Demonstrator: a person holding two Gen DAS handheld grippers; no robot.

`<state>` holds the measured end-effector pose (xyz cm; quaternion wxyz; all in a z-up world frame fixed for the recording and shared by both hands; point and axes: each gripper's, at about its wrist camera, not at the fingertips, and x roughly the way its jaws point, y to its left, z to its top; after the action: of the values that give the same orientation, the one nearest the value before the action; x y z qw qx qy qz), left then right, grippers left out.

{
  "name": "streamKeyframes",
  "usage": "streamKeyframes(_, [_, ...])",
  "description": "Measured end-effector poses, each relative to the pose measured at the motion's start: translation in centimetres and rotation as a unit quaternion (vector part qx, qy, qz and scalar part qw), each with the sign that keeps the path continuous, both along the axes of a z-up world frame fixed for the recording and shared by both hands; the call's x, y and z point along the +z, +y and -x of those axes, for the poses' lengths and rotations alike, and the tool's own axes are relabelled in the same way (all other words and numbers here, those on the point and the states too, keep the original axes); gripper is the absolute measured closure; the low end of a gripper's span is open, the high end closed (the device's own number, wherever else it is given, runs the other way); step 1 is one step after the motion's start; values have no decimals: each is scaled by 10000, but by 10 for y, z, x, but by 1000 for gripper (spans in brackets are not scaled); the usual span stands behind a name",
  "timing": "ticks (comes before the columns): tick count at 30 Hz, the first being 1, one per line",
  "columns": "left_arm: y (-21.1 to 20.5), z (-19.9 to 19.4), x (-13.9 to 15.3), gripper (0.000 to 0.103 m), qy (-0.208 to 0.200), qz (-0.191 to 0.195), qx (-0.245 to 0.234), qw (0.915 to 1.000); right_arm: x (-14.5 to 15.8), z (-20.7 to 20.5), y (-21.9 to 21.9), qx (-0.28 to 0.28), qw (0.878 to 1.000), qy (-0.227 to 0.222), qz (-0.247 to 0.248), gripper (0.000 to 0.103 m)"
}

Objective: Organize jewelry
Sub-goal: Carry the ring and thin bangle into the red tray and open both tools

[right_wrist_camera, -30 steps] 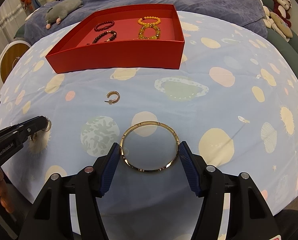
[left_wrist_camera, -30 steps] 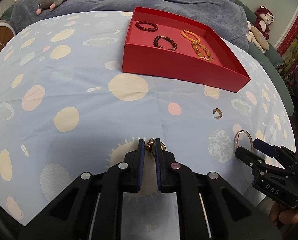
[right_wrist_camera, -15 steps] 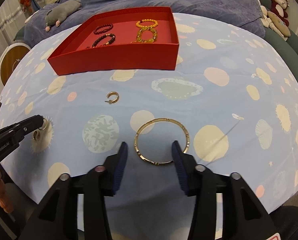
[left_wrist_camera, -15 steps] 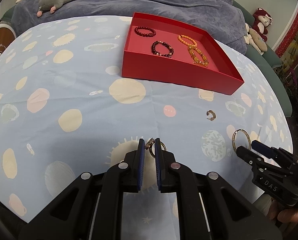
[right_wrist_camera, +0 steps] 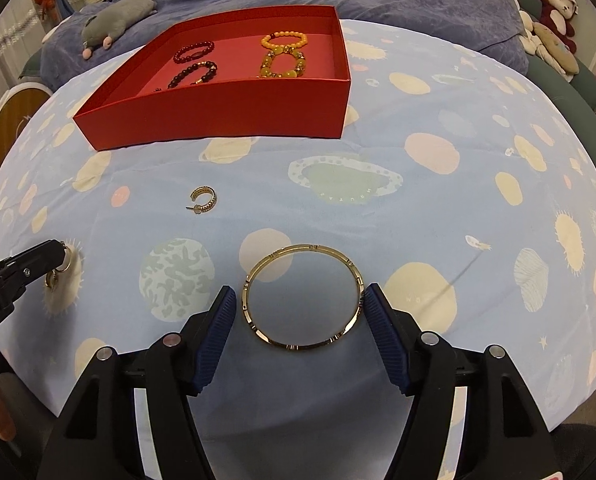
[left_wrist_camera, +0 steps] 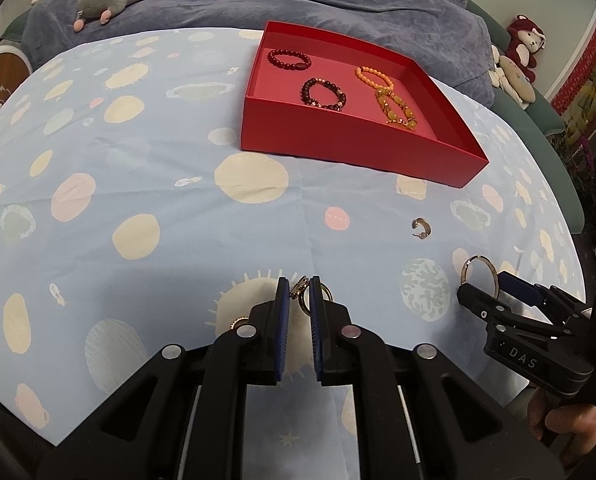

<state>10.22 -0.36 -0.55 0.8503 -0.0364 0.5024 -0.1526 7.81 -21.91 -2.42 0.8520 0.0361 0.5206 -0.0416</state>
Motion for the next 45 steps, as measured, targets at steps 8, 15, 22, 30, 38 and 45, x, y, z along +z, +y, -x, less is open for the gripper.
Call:
streamKeyframes(8, [-1, -2, 2, 93, 2, 43, 12, 10000, 4, 1, -5, -81, 9999, -45, -101, 43])
streamKeyframes(15, [-3, -2, 14, 93, -88, 139, -5, 9999, 21, 4, -8, -135, 9993, -236, -272, 43])
streamKeyframes(22, [-8, -5, 38, 93, -279, 251, -62, 9993, 48, 0, -3, -13, 9982, -492, -354, 43])
streamKeyframes(30, [-25, -28, 68, 93, -467, 372, -255, 9979, 81, -30, 1, 225, 9959, -795, -378, 43])
streamKeyframes(38, [-46, -83, 87, 93, -674, 424, -399, 9960, 100, -89, -3, 383, 9937, -957, -449, 43])
streamKeyframes(45, [-68, -144, 78, 93, -675, 268, -483, 9962, 87, -150, 1, 499, 9940, -869, -437, 43])
